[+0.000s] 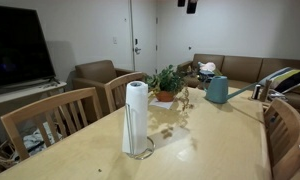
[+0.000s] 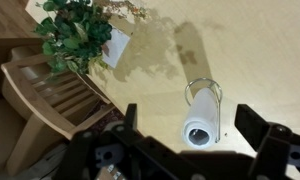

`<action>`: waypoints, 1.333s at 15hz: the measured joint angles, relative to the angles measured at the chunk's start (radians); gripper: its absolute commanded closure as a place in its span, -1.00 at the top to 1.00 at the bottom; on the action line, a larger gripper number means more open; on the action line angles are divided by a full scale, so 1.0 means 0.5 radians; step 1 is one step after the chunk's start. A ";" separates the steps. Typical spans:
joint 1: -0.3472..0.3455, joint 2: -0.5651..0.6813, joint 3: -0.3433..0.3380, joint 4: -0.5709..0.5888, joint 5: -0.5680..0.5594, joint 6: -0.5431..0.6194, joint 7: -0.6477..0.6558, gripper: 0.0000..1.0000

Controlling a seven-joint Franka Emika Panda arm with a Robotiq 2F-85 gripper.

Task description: Take the paper towel roll off the stand

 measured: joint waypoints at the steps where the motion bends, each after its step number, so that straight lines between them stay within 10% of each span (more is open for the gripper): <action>1: 0.000 0.054 0.000 0.006 0.029 0.027 -0.035 1.00; 20: 0.124 0.841 0.048 0.697 0.100 -0.166 -0.527 1.00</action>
